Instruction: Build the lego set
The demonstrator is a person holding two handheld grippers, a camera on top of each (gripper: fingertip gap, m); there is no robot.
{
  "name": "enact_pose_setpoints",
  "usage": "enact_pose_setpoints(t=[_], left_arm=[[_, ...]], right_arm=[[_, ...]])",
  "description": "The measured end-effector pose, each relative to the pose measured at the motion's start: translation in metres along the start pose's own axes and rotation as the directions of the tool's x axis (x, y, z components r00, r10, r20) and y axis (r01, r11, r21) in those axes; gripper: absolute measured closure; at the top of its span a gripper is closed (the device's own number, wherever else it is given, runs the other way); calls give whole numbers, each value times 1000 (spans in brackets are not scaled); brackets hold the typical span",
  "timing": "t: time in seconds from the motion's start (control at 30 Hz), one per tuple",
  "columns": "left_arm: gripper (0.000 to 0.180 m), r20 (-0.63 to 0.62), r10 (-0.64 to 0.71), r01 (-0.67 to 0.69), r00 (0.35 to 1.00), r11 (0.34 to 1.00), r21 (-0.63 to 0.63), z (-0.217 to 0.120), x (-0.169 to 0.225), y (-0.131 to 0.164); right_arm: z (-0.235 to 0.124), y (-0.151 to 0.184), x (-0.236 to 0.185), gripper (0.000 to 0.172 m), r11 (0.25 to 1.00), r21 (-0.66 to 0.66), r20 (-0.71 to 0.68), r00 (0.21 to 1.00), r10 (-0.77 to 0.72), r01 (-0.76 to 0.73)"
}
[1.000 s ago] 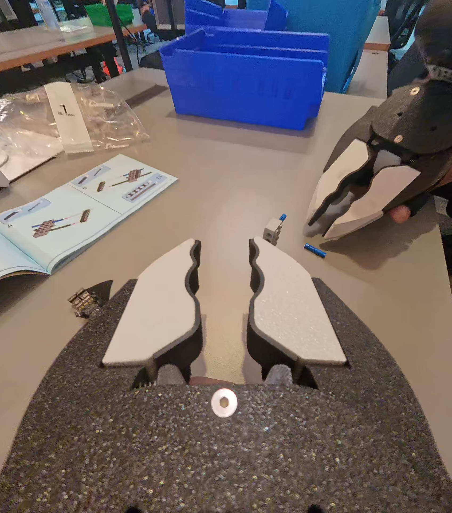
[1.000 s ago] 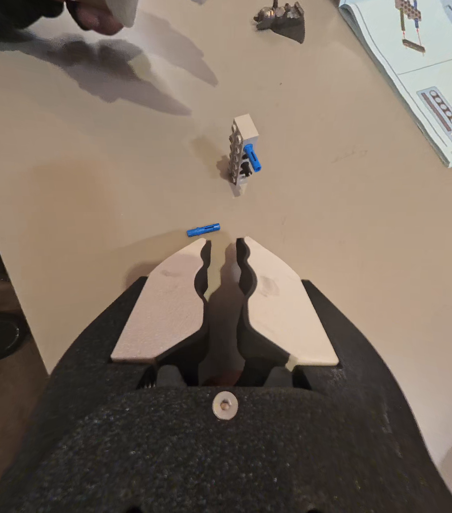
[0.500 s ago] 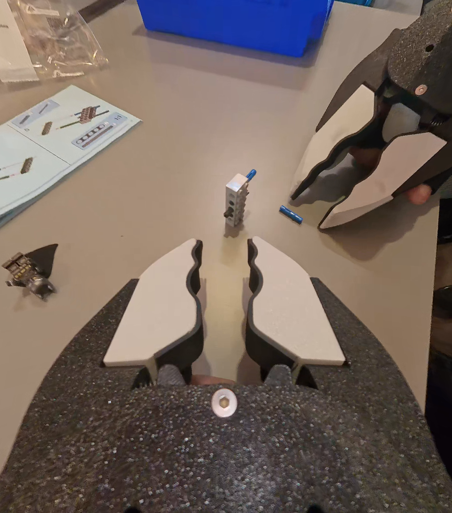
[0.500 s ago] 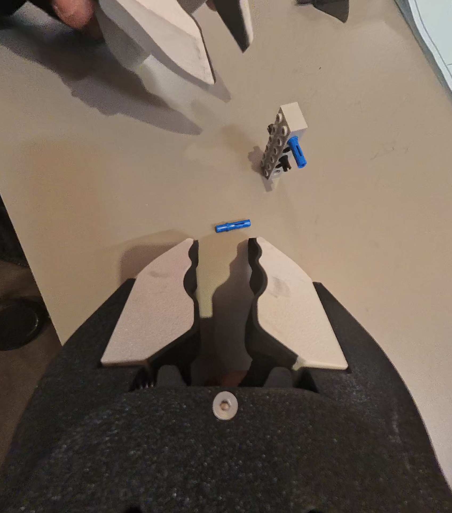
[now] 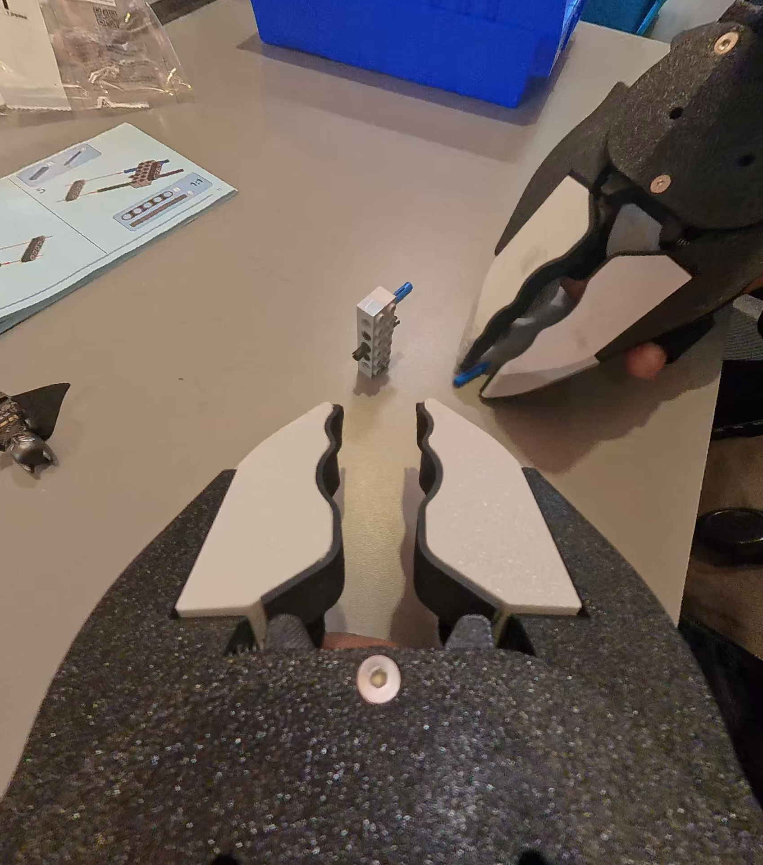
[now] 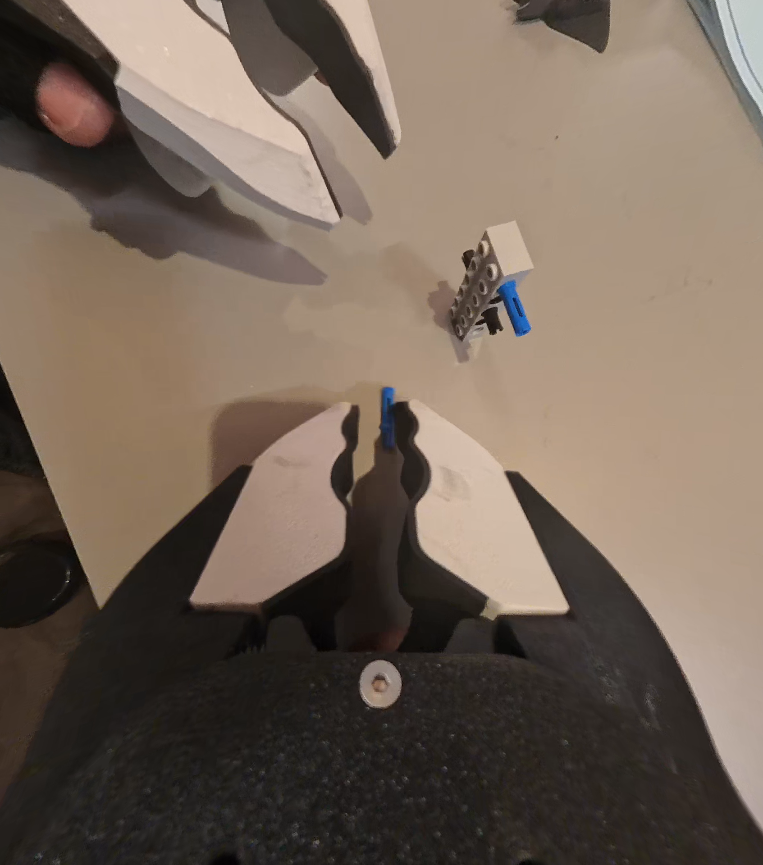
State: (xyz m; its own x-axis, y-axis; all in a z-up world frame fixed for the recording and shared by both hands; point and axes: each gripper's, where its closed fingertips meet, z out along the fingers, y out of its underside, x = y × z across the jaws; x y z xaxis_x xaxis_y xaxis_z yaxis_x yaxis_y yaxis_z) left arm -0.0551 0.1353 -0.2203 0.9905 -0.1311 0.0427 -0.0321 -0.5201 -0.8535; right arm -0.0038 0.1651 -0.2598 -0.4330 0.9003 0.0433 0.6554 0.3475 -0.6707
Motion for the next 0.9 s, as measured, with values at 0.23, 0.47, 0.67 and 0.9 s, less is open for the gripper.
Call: enact_pose_setpoints(t=[0.23, 0.47, 0.67, 0.9], left_arm=[[150, -20, 59, -60, 998, 998, -29, 3, 9, 4], [154, -264, -142, 151, 954, 988, 15, 0, 25, -8], [163, -443, -339, 377, 830, 926, -3, -3, 30, -16], [163, -537, -372, 430, 757, 903, -19, -7, 42, -22]], right_arm=[[0, 0, 0, 168, 999, 3, -25, 999, -49, 49], [-13, -25, -6, 168, 954, 149, -118, 963, -244, 260], [-24, -50, -13, 168, 921, 231, -167, 945, -280, 313], [-30, -64, -17, 168, 888, 269, -225, 921, -319, 373]])
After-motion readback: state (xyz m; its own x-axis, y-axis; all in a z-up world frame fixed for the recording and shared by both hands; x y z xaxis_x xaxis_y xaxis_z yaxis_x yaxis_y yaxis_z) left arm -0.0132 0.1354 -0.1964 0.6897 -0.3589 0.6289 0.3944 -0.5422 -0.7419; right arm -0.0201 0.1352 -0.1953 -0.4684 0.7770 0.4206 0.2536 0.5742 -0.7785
